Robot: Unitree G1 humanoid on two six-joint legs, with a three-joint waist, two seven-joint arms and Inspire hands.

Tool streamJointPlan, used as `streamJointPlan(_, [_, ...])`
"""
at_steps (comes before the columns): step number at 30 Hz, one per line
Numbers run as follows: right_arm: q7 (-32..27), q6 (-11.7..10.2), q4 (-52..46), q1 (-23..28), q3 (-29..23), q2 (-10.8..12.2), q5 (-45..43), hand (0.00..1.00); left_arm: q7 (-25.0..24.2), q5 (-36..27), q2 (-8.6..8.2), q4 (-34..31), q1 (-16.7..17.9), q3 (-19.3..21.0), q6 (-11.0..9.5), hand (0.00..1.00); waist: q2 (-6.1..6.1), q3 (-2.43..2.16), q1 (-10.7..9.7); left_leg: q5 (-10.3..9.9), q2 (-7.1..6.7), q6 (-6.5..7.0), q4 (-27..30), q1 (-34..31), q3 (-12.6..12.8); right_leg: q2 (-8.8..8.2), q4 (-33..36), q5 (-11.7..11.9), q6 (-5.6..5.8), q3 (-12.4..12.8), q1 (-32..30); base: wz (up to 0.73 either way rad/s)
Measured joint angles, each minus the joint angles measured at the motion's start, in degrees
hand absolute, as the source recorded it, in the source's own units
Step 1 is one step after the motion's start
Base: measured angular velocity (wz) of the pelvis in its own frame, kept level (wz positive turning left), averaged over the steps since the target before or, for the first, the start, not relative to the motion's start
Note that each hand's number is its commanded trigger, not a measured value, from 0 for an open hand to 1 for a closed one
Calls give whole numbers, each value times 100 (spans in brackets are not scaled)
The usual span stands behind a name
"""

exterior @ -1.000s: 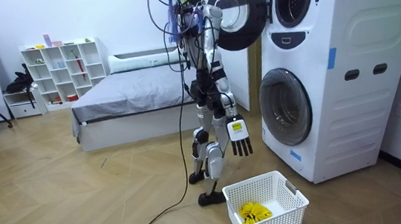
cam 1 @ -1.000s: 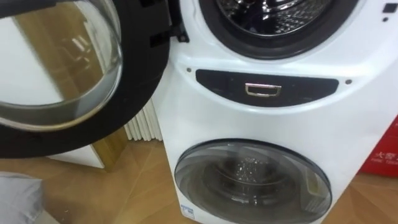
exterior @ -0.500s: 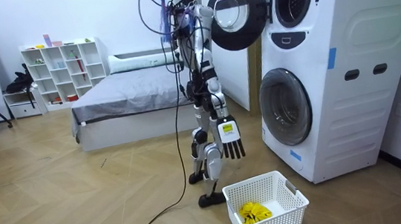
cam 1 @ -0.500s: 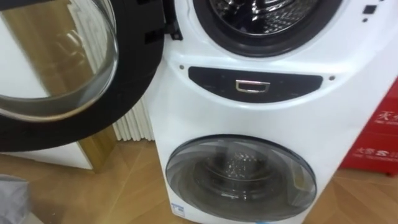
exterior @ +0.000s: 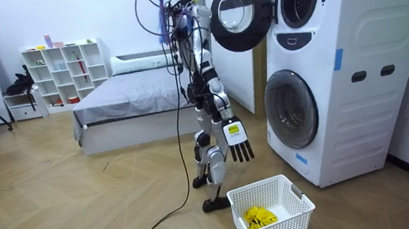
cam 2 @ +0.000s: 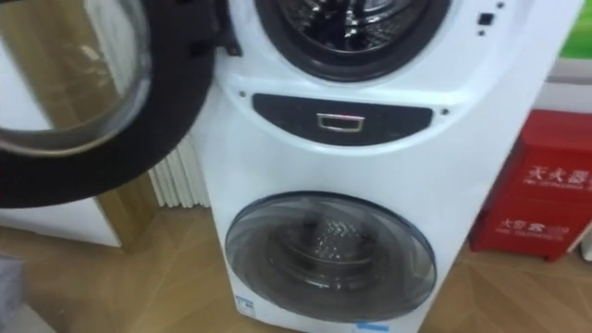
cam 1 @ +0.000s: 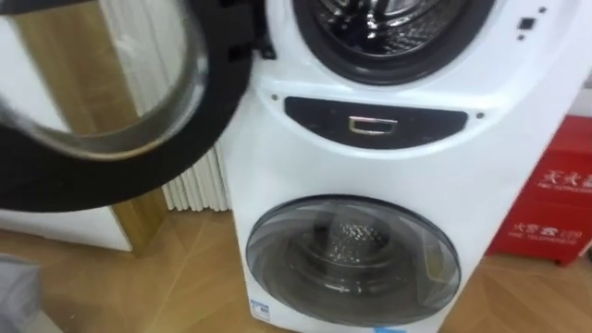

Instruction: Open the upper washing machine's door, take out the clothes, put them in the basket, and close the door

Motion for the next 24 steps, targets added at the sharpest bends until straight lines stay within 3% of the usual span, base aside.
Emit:
streamJointPlan(1, [66,-37,-2,-99,73,19,-69,0,1,208,-203,-569,230,-21,106,0,-4,-1,-10,29,-17,41,1,-38,-30,-9,-6,78,-6,37,-28,24])
streamJointPlan(3, [107,-85,8,-185,242,19,-46,0,0,488,-387,-1344,557,-166,311,0,-4,0,-19,35,-56,111,65,-119,-40,-25,-13,142,-6,118,-76,22])
streamJointPlan(4, [135,-100,7,-196,305,39,30,0,-6,639,-410,-1830,766,-344,490,0,3,3,-18,22,-81,159,134,-211,-48,-35,-16,178,-3,132,-124,27])
streamJointPlan(6, [206,-89,3,-200,406,92,62,0,-103,830,-411,-2389,1007,-540,619,0,9,5,-12,29,-93,213,175,-305,-34,-46,-15,263,-1,34,-213,25])
streamJointPlan(9, [283,-75,-4,-239,412,163,95,0,-399,841,-407,-2741,1179,-769,643,0,102,4,-8,17,-102,276,219,-414,-4,-54,12,355,14,-102,-301,16])
streamJointPlan(11, [306,-75,-2,-235,422,157,89,0,-601,838,-362,-2815,1194,-930,735,0,213,2,-14,12,-102,290,240,-449,17,-45,24,338,19,-226,-358,17])
streamJointPlan(12, [308,-75,0,-211,465,157,87,0,-780,838,-282,-2878,1194,-1043,830,0,275,-5,-6,11,-103,301,239,-457,144,-48,101,339,20,-237,-384,24])
streamJointPlan(14, [319,-75,3,-193,490,160,88,0,-1102,836,-134,-2945,1195,-1171,923,0,354,-8,7,18,-181,328,229,-432,153,-68,151,339,22,-264,-388,15])
streamJointPlan(18, [383,-74,-4,-238,646,158,202,0,-1844,547,306,-3357,1186,-1363,1013,0,485,-18,22,15,-277,360,197,-391,180,-65,183,274,63,-339,-371,-3])
streamJointPlan(20, [444,-73,-2,-279,695,160,293,0,-2270,306,374,-3738,1121,-1688,975,0,523,-26,-5,12,-278,126,121,-307,187,-44,125,219,92,-339,-324,-11])
streamJointPlan(21, [438,-71,-12,-287,694,153,321,0,-2546,194,377,-3953,1034,-1963,958,0,547,-50,-21,-6,-264,-223,48,-278,187,27,67,215,85,-331,-288,-18])
streamJointPlan(24, [437,-65,-107,-297,688,155,587,0,-3153,-383,487,-4286,835,-2266,947,0,602,-72,-172,6,-235,-241,-55,-204,299,159,-32,133,51,-326,-284,-25])
